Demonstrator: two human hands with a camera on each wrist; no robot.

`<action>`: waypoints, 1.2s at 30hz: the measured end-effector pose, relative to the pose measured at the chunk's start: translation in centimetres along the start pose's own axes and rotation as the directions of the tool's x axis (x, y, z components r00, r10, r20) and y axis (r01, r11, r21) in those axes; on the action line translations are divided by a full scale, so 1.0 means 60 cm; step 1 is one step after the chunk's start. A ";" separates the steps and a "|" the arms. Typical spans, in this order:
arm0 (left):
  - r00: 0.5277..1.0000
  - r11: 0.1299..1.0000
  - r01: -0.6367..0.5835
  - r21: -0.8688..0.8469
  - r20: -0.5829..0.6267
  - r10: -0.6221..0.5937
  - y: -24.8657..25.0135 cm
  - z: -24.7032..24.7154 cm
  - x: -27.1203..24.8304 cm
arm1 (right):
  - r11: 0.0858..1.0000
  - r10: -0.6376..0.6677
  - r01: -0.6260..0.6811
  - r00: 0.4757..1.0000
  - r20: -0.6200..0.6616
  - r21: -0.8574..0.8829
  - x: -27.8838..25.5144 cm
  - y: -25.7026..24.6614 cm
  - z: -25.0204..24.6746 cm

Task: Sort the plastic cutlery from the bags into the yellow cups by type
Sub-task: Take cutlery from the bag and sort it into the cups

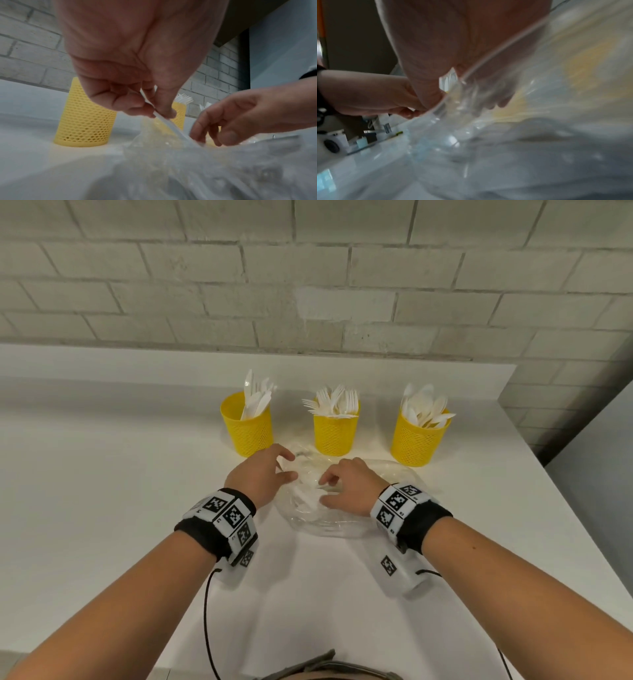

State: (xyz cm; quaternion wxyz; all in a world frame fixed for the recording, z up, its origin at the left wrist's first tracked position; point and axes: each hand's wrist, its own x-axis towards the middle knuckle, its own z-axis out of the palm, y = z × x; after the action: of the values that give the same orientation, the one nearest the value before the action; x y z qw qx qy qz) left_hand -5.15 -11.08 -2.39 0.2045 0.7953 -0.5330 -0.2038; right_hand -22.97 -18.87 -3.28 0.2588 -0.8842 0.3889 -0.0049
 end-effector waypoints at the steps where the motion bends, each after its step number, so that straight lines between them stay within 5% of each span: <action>1: 0.999 0.998 -0.034 -0.046 -0.036 0.032 0.005 -0.003 0.000 | 0.995 -0.028 0.032 0.999 -0.043 0.095 -0.001 -0.012 0.000; 6: 0.981 0.969 -0.155 -0.193 -0.149 0.127 0.024 -0.010 -0.003 | 0.949 -0.030 0.093 0.978 -0.209 0.301 0.002 -0.030 -0.018; 11: 0.976 0.907 -0.185 -0.377 -0.176 0.126 0.021 -0.003 -0.011 | 0.954 -0.010 0.045 0.993 -0.120 0.297 -0.010 -0.015 -0.021; 15: 0.969 0.888 -0.202 -0.413 -0.214 0.121 0.026 0.000 -0.011 | 0.957 0.021 0.031 0.984 -0.176 0.289 -0.008 -0.008 -0.022; 17: 0.980 0.921 -0.149 -0.359 -0.179 0.089 0.019 0.004 -0.010 | 0.972 0.083 -0.043 0.983 -0.166 0.230 -0.009 0.008 -0.034; 21: 1.000 0.999 0.028 0.023 0.008 -0.028 -0.002 0.017 -0.011 | 0.981 0.193 -0.193 0.981 0.002 0.001 -0.018 0.033 -0.047; 28: 0.952 0.997 0.072 0.036 0.296 -0.080 -0.010 0.021 0.003 | 0.953 0.163 -0.039 0.902 0.400 -0.301 -0.017 0.025 -0.029; 36: 0.975 0.998 -0.065 -0.019 0.211 0.067 -0.021 0.016 -0.002 | 0.947 0.106 -0.027 0.967 0.231 -0.320 -0.011 0.034 -0.009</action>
State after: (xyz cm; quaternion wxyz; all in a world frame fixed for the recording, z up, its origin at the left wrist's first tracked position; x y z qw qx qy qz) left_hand -4.77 -10.63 -3.85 0.1582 0.7497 -0.5766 -0.2836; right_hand -24.95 -19.83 -3.61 0.1608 -0.8941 0.3796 0.1753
